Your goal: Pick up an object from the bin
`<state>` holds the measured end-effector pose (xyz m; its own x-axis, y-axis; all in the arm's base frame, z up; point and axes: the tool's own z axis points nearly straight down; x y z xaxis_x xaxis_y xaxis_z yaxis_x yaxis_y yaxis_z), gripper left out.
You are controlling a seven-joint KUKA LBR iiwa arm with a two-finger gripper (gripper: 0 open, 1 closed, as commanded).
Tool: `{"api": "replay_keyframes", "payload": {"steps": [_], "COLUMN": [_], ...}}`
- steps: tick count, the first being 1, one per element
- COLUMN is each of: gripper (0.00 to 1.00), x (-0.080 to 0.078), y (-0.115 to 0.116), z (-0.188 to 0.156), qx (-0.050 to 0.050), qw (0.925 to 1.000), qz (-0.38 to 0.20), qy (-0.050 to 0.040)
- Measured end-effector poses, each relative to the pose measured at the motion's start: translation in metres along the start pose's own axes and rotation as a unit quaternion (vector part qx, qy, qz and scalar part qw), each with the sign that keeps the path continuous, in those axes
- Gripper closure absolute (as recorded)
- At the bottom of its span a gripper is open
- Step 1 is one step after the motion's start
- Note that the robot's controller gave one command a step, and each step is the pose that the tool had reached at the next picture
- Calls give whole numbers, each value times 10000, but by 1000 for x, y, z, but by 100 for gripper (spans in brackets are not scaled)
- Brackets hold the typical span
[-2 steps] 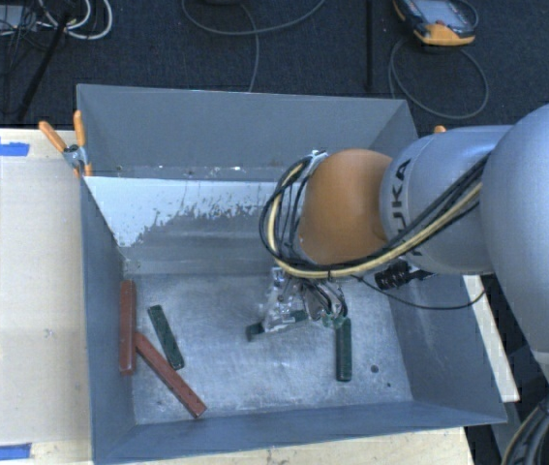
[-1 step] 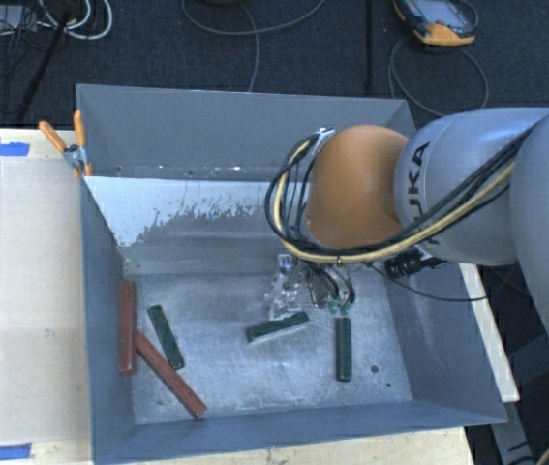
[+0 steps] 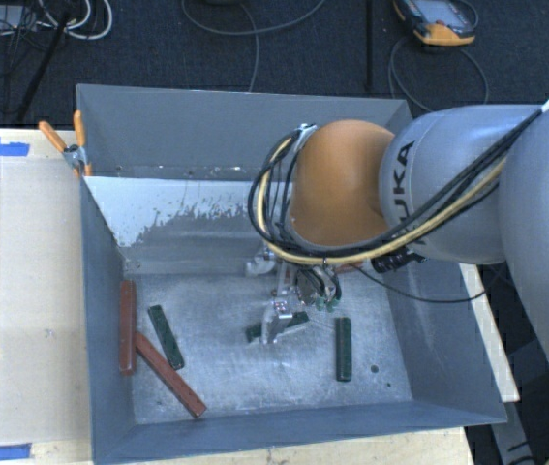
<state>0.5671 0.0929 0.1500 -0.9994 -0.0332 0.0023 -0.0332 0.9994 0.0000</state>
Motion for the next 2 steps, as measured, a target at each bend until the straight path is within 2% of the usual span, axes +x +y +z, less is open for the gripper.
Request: {"api": "replay_keyframes", "payload": {"steps": [1,2], "gripper": [0,100], "x": [0,10], "y": [0,-42], "z": [-1,73], "qx": [0,-14], "qw": [10000,9997], "qz": [1,215], "qy": [-6,-65]}}
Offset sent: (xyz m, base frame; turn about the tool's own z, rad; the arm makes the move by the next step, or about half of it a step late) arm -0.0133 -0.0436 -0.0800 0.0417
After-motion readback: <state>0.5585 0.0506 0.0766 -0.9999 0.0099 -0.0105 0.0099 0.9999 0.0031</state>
